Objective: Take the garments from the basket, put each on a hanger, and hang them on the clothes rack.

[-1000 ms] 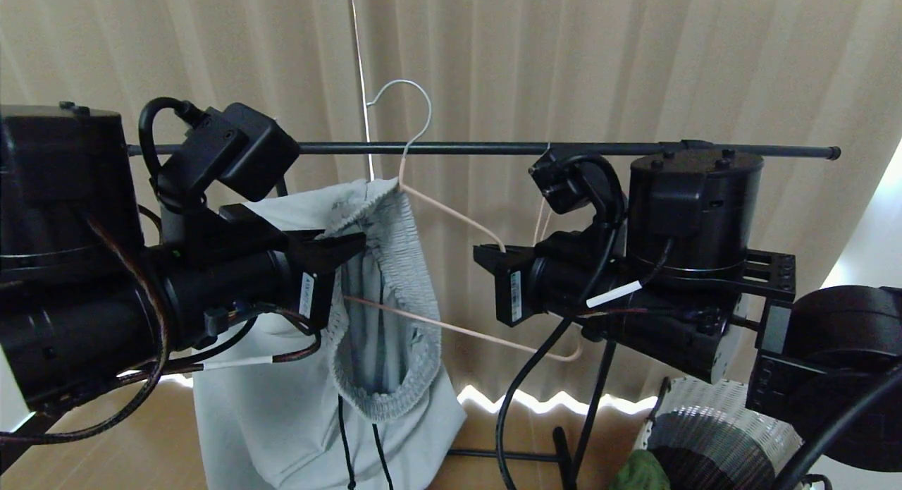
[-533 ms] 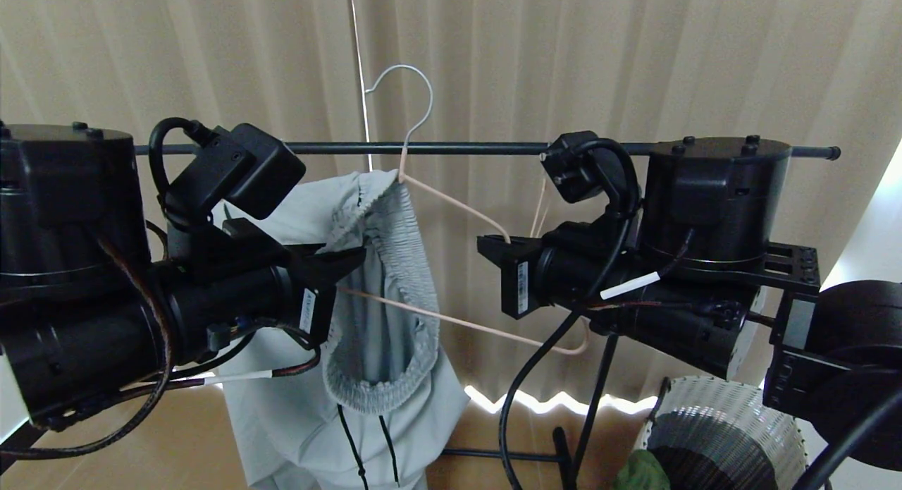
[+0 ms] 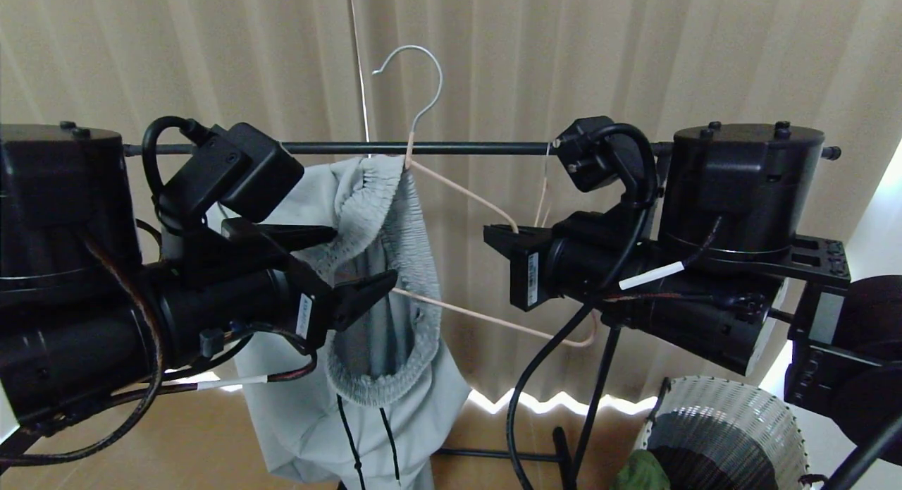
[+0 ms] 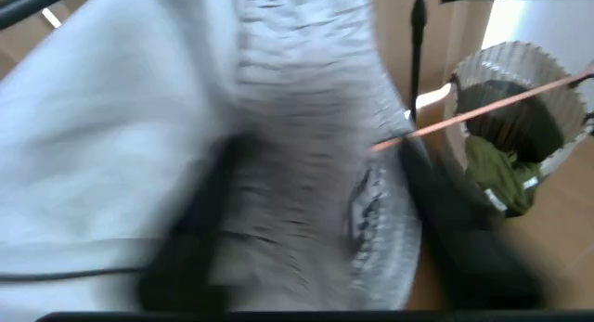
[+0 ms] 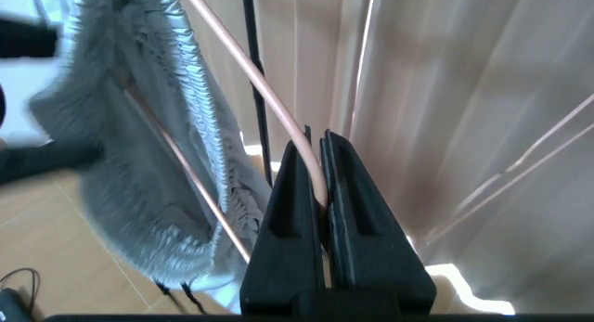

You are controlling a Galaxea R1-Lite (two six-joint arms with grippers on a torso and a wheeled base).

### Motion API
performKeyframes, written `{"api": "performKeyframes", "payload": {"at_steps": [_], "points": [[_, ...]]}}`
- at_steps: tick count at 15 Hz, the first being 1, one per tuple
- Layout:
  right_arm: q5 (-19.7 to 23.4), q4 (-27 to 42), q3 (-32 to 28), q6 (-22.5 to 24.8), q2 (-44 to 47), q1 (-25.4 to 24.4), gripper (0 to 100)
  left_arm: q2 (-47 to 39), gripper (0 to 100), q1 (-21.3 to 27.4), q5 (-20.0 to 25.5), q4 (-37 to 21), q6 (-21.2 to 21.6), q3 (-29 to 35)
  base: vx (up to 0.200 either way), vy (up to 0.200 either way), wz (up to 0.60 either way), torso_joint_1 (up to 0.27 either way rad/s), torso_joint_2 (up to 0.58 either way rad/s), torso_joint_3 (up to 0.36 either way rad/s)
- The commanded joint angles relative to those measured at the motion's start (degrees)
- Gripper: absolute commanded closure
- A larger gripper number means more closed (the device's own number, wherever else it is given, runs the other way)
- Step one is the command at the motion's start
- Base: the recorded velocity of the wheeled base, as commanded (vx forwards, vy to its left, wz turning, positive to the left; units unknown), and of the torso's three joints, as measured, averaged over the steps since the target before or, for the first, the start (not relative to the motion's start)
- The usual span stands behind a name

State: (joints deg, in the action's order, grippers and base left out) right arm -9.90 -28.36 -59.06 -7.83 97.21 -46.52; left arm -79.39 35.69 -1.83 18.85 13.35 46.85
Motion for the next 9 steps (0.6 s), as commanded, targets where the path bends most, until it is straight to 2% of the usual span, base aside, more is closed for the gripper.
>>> {"api": "performKeyframes", "payload": {"at_steps": [1, 3, 9], "points": [[0.1, 0.1, 0.1, 0.0, -1.2, 0.3, 100, 1.3, 0, 0.0, 1.1, 0.2, 0.0, -0.4, 0.000, 0.000, 0.00, 0.000, 0.00, 0.000], [0.1, 0.1, 0.1, 0.8, -2.0, 3.1, 100, 4.3, 0, 0.0, 4.7, 0.2, 0.1, -1.2, 0.000, 0.000, 0.00, 0.000, 0.00, 0.000], [0.3, 0.8, 2.7, 3.8, -6.3, 8.9, 100, 7.9, 0, -2.1, 4.9, 0.3, 1.5, -1.4, 0.000, 0.000, 0.00, 0.000, 0.00, 0.000]]}}
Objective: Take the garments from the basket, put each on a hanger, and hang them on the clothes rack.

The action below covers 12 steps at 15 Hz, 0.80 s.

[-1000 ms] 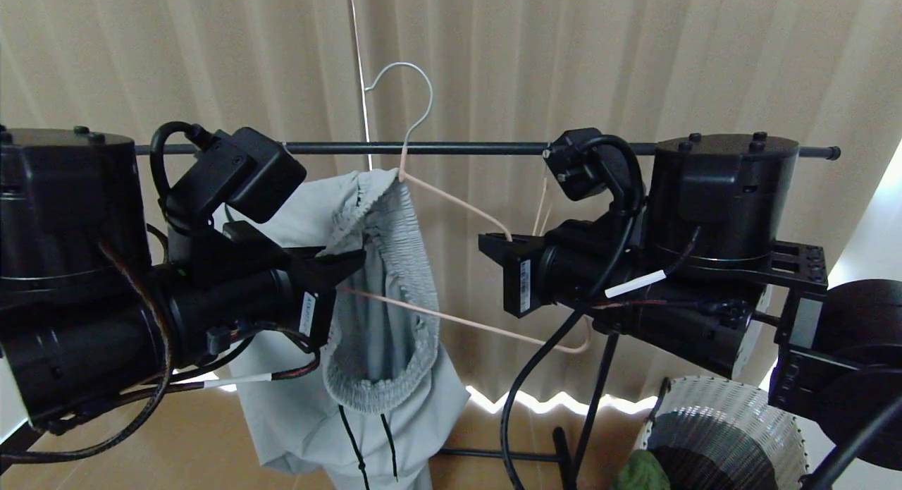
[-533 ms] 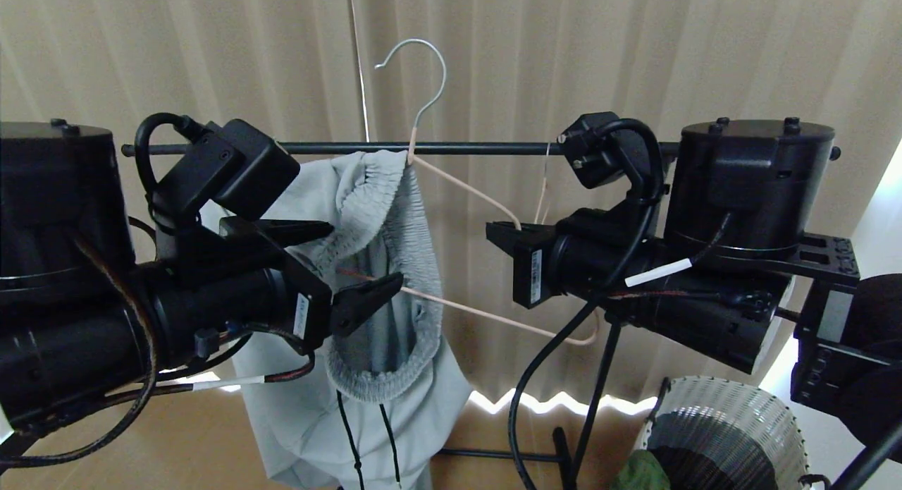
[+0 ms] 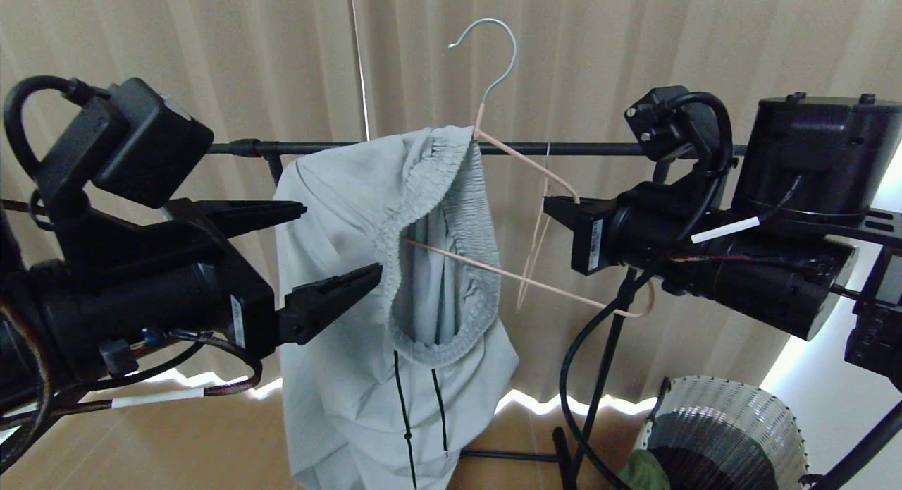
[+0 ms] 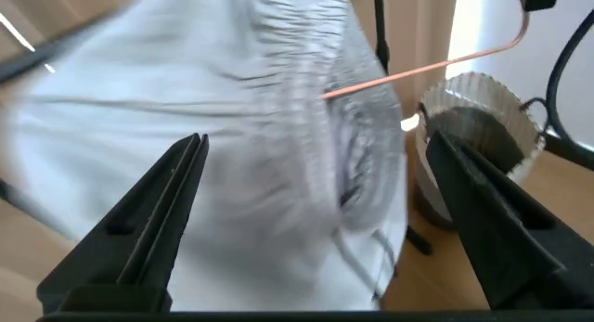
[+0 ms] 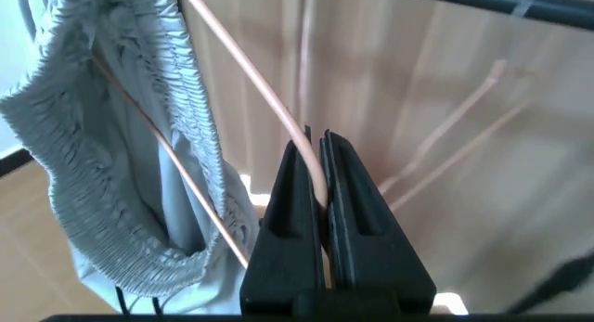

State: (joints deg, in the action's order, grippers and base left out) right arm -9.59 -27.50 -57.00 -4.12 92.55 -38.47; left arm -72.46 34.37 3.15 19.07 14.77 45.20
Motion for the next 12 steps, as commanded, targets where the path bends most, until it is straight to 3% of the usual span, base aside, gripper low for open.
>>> {"api": "performKeyframes", "payload": {"at_steps": [1, 3, 4, 5, 8, 10, 12], "points": [[0.0, 0.1, 1.4, 0.4, -2.5, 1.3, 100, 1.1, 0, -2.1, -0.1, 0.1, 2.3, 0.6, 0.000, 0.000, 0.00, 0.000, 0.00, 0.000], [0.7, 0.5, 2.6, 1.6, -3.3, 1.6, 100, 1.0, 0, -6.4, -0.1, 0.2, 9.2, 1.6, 0.000, 0.000, 0.00, 0.000, 0.00, 0.000], [0.9, 0.6, 2.7, 1.7, -3.3, 1.6, 100, 1.0, 0, -6.7, 0.0, 0.2, 9.7, 1.6, 0.000, 0.000, 0.00, 0.000, 0.00, 0.000], [4.1, 0.8, 4.4, 3.6, -4.5, 1.7, 100, 0.7, 0, -8.3, 0.2, 0.5, 14.9, 2.3, 0.000, 0.000, 0.00, 0.000, 0.00, 0.000], [7.3, 0.8, 5.9, 5.8, -4.7, 2.0, 100, -0.9, 0, -7.6, 1.1, 0.6, 16.3, 3.0, 0.000, 0.000, 0.00, 0.000, 0.00, 0.000], [7.8, 0.8, 6.3, 6.0, -4.1, 2.0, 100, -3.5, 0, -6.9, 5.9, 1.0, 16.3, 3.5, 0.000, 0.000, 0.00, 0.000, 0.00, 0.000], [8.9, 0.7, 6.7, 6.0, -4.1, 2.0, 100, -5.8, 0, -6.7, 6.4, 1.1, 17.7, 4.5, 0.000, 0.000, 0.00, 0.000, 0.00, 0.000]]}}
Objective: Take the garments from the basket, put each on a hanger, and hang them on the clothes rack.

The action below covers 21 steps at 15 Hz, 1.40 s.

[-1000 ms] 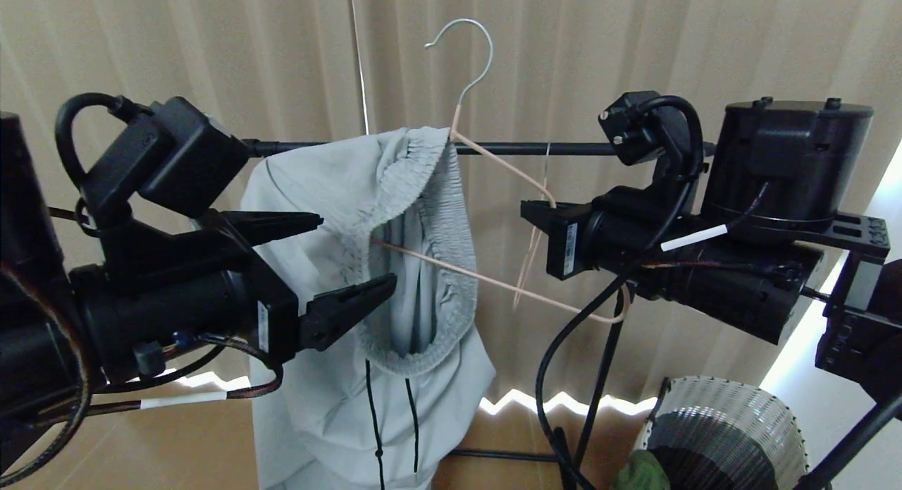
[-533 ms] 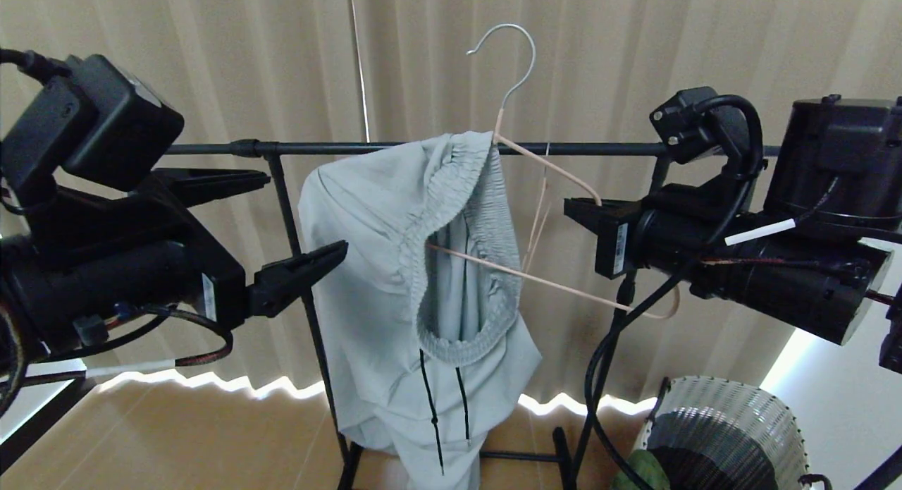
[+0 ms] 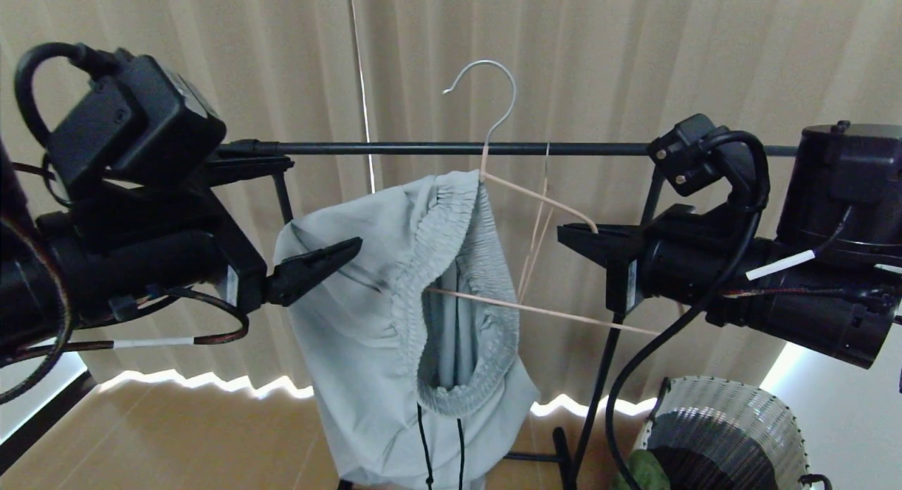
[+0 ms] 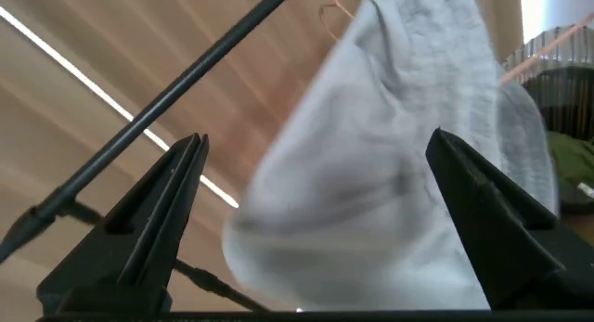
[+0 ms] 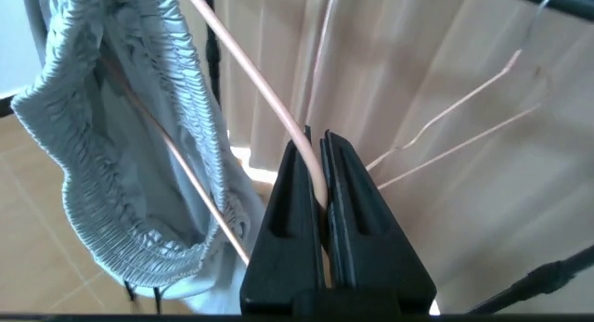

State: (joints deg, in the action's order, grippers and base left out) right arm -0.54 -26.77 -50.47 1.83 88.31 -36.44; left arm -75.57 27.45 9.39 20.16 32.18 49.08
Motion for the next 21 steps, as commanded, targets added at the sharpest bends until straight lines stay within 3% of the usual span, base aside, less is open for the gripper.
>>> {"api": "performKeyframes", "payload": {"at_steps": [1, 4, 13, 14, 21], "points": [[1.2, -0.1, 0.7, 0.0, -0.3, -0.1, 100, -5.1, 0, 0.1, 0.2, 0.2, 2.4, 1.9, 0.000, 0.000, 0.00, 0.000, 0.00, 0.000], [2.7, -0.7, 1.9, 0.1, -0.8, -0.5, 100, -7.6, 0, -0.2, 0.1, 0.8, 6.0, 3.0, 0.000, 0.000, 0.00, 0.000, 0.00, 0.000], [4.4, -0.7, 2.7, 0.5, -1.5, -4.3, 100, -9.6, 0, 0.2, 0.1, 4.4, 7.3, 3.0, 0.000, 0.000, 0.00, 0.000, 0.00, 0.000], [4.4, -0.7, 2.7, 0.5, -1.6, -4.3, 100, -9.6, 100, 0.2, 0.1, 4.4, 7.3, 3.0, 0.000, 0.000, 0.00, 0.000, 0.00, 0.000], [6.9, -0.7, 2.7, 0.4, -3.3, -4.3, 100, -9.7, 100, 0.1, 0.2, 4.4, 7.0, 2.8, 0.000, 0.000, 0.00, 0.000, 0.00, 0.000]]}}
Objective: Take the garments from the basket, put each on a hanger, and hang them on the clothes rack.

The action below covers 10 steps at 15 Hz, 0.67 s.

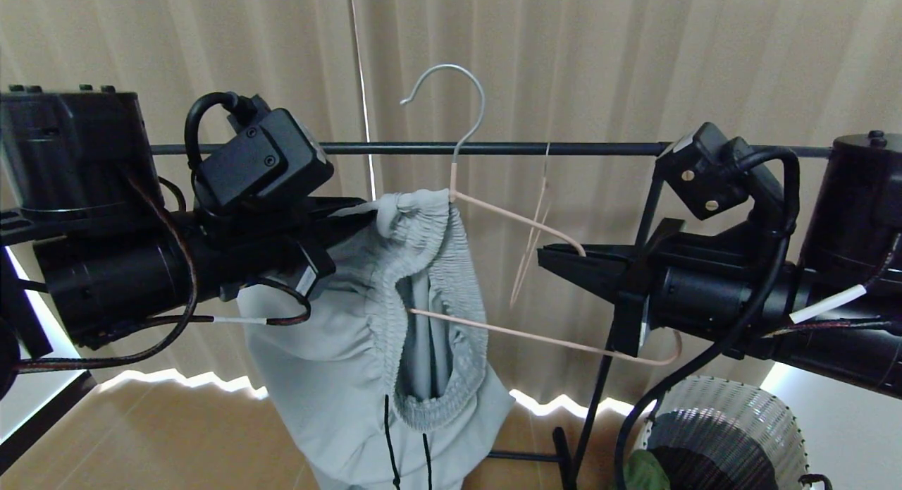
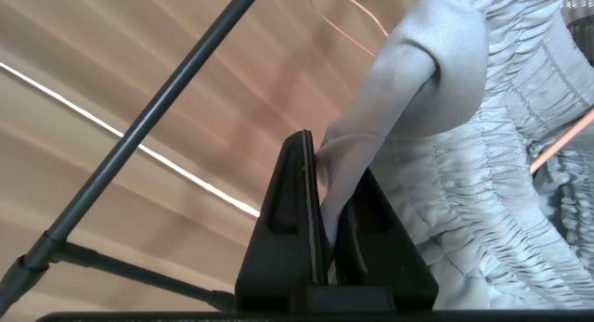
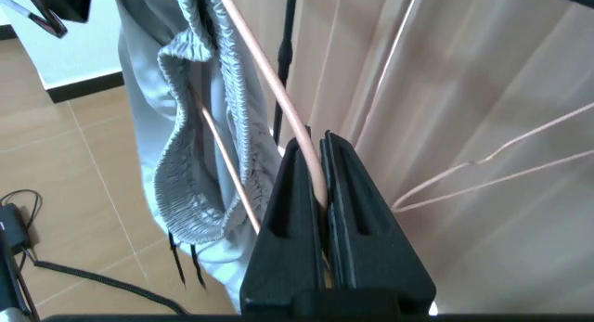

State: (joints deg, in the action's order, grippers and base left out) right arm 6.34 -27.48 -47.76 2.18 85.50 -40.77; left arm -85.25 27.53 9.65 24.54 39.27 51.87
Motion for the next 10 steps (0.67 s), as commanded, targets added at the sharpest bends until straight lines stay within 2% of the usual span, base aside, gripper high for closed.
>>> {"api": "performKeyframes", "payload": {"at_steps": [1, 6, 7, 10], "points": [[0.0, 0.0, 0.0, 0.0, -0.6, 0.0, 100, 0.1, 100, 0.0, -0.1, 0.0, -0.1, 0.0, 0.000, 0.000, 0.00, 0.000, 0.00, 0.000], [-0.3, 0.2, 0.1, 0.1, -0.7, 0.1, 100, 0.3, 100, 0.2, -0.4, 0.1, 0.1, -0.5, 0.000, 0.000, 0.00, 0.000, 0.00, 0.000], [-0.4, 0.1, 0.1, 0.1, -0.6, 0.1, 0, 0.3, 100, 0.0, -0.6, 0.1, -0.2, -0.4, 0.000, 0.000, 0.00, 0.000, 0.00, 0.000], [-0.7, -0.4, 0.9, 0.0, -0.7, 0.7, 0, 0.2, 100, -0.4, -5.5, 0.1, -0.4, -0.5, 0.000, 0.000, 0.00, 0.000, 0.00, 0.000]]}}
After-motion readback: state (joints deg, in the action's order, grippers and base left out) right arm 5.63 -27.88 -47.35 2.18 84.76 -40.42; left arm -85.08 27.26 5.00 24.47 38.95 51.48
